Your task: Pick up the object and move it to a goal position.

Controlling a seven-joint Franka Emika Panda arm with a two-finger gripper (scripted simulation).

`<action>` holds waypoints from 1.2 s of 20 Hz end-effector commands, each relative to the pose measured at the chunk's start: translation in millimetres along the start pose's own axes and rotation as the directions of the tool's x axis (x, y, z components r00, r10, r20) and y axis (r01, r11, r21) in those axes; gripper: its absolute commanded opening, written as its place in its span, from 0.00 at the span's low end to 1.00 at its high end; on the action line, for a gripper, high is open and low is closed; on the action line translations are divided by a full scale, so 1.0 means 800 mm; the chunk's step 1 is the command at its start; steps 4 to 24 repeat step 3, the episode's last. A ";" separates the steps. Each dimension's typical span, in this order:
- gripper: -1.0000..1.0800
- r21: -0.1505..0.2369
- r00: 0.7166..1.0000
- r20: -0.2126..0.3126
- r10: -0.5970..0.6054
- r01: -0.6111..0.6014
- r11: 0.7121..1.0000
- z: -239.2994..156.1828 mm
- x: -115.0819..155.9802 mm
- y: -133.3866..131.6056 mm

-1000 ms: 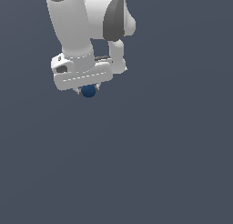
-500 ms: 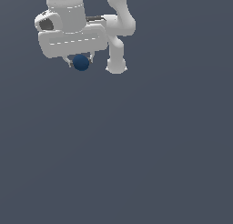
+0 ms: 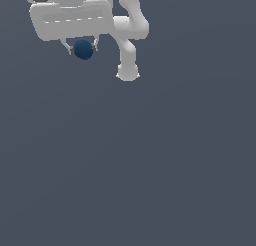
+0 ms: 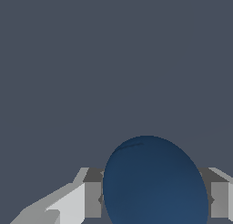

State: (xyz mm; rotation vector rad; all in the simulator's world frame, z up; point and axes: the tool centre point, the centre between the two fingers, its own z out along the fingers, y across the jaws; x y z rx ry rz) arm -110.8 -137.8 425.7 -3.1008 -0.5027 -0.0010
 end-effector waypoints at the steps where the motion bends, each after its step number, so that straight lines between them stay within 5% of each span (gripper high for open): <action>1: 0.00 0.000 1.000 0.000 0.000 0.000 1.000 -0.007 -0.003 0.000; 24: 0.00 0.000 1.000 0.000 0.000 0.000 1.000 -0.008 -0.003 0.001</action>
